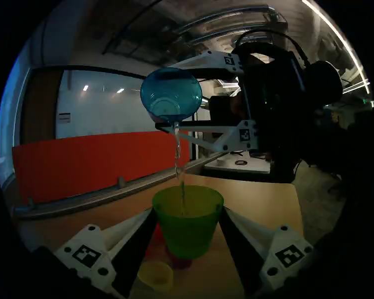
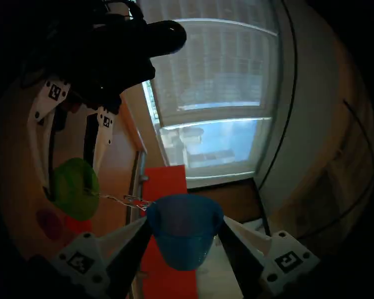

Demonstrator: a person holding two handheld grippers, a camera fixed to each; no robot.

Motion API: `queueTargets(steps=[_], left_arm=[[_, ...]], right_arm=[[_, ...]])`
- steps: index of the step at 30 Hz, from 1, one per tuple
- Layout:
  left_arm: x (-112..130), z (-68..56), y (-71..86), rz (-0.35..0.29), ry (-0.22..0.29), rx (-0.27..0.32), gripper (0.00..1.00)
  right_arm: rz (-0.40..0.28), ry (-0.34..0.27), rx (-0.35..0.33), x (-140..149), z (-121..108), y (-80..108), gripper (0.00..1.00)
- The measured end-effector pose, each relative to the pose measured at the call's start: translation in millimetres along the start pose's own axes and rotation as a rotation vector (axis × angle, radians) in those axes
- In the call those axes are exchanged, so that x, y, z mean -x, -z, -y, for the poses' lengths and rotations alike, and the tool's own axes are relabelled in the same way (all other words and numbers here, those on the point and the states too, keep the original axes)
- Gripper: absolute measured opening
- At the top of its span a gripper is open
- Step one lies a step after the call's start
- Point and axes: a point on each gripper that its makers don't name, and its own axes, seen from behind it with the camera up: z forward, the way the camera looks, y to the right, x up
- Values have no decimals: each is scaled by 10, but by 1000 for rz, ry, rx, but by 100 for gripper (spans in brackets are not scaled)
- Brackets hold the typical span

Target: Pour water

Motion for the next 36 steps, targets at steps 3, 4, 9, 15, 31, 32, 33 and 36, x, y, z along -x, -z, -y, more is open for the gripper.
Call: queueTargets(steps=[3, 4, 9, 15, 31, 32, 33, 36], left_arm=[[0, -1, -1, -1, 0, 0, 85], [0, -1, -2, -2, 1, 0, 85], [-6, -2, -7, -5, 4, 0, 85], [-8, 20, -5, -10, 8, -4, 85], [-46, 31, -6, -17, 6, -5, 85], [-48, 35, -6, -17, 6, -6, 85], [-49, 40, -6, -17, 6, -6, 85], [-48, 58, -7, -18, 8, -8, 85]], right_arm=[[0, 15, 3, -6, -14, -5, 89], [-1, 19, 2, -10, -17, -8, 89], [-4, 40, 2, -32, -36, -24, 89], [-5, 75, 6, -69, -71, -42, 89], [-5, 177, 10, -122, -102, -64, 89], [-6, 183, 10, -128, -105, -63, 89], [-6, 188, 11, -134, -108, -62, 89], [-7, 196, 10, -145, -111, -59, 89]])
